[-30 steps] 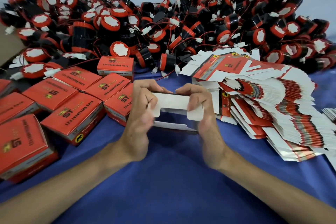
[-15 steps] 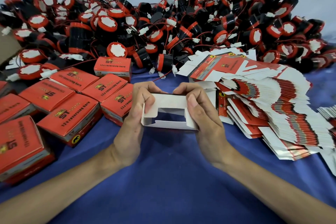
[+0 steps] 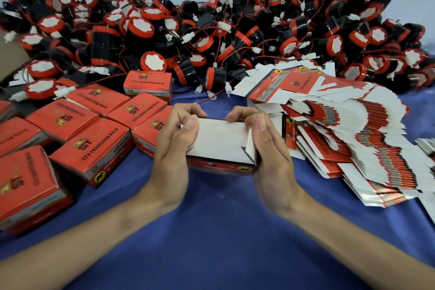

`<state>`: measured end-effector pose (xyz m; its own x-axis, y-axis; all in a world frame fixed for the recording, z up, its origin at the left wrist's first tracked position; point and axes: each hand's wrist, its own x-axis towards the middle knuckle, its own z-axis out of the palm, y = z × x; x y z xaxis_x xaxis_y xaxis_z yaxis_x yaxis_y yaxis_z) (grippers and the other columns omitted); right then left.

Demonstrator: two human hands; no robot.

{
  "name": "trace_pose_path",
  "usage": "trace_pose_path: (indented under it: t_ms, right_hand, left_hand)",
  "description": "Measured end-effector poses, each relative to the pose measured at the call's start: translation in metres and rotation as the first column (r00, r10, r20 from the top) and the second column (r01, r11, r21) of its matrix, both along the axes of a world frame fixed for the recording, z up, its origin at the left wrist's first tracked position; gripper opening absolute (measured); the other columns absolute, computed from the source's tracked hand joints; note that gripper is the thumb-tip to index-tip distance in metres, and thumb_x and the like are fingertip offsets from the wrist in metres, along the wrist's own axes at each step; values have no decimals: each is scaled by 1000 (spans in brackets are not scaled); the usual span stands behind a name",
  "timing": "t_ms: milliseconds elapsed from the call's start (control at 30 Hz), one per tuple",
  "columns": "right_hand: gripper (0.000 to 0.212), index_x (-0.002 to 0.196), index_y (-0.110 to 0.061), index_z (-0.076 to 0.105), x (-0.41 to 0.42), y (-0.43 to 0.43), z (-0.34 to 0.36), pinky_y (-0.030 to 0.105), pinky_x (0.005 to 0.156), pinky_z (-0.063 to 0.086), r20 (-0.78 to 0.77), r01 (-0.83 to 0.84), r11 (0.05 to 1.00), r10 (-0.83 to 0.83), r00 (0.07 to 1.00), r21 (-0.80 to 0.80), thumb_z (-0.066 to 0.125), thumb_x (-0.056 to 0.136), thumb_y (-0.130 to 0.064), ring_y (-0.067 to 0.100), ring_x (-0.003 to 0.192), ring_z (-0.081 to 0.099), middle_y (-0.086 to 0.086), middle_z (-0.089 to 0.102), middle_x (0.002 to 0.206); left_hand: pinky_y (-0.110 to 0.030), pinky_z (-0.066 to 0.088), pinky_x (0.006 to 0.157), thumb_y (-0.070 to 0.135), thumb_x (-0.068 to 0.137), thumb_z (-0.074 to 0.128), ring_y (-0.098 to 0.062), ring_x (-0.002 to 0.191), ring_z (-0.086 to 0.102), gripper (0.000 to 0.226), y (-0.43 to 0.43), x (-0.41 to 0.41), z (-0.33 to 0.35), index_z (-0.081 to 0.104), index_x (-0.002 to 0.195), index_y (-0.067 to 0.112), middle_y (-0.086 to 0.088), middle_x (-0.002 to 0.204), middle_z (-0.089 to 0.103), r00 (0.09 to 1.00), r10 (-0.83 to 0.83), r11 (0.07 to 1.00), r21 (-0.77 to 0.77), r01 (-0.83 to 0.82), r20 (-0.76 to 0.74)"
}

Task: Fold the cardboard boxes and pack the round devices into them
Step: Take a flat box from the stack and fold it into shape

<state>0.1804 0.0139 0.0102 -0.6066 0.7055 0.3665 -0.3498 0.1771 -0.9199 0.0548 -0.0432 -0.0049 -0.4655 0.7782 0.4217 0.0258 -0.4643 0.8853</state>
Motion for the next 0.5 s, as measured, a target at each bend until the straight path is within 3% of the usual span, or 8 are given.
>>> trace_pose_path:
  t_ms: [100,167,233,300,367,500]
  right_hand:
    - [28,95,-23,57,0,0,-1,10,70,41,60,67,996,-71,996,57,31,100,-33,-2,82,51,-20,57,94]
    - [30,93,-25,58,1,1,-3,9,74,40,98,108,990,-116,988,88,29,100,-31,-2,83,52,-20,58,91]
    - [31,86,-31,60,0,1,-6,16,79,40,143,149,984,-161,977,93,31,98,-34,3,85,53,-17,58,90]
    - [32,82,-36,61,-2,2,-7,27,78,40,182,162,985,-170,968,61,33,92,-48,8,84,52,-14,58,90]
    - [32,82,-36,61,-2,3,-8,27,75,41,189,155,987,-162,969,51,34,89,-52,8,82,52,-15,58,89]
    - [28,87,-25,58,-4,2,-6,11,72,40,168,117,989,-132,977,93,32,98,-32,-1,79,50,-22,55,87]
  left_hand:
    - [-45,32,72,37,79,45,-18,82,43,13,2,-3,-2,52,68,36,16,91,55,999,3,1000,-20,-3,-39]
    - [-41,33,74,32,78,44,-17,85,45,14,1,-3,-3,44,64,34,8,90,50,991,13,1000,-3,-13,-131]
    - [-35,35,78,31,78,45,-18,89,45,16,1,-2,-4,42,63,35,3,89,46,979,2,1000,12,0,-205]
    - [-35,35,82,32,79,48,-23,92,45,18,2,-2,-5,46,63,39,11,89,46,976,-13,1000,8,15,-217]
    - [-40,35,84,32,77,50,-27,92,44,17,3,-3,-5,47,61,37,13,90,47,984,-28,1000,-5,27,-176]
    - [-48,32,81,33,70,56,-26,90,44,20,3,-4,-6,44,55,28,8,85,52,998,-33,998,-53,36,59]
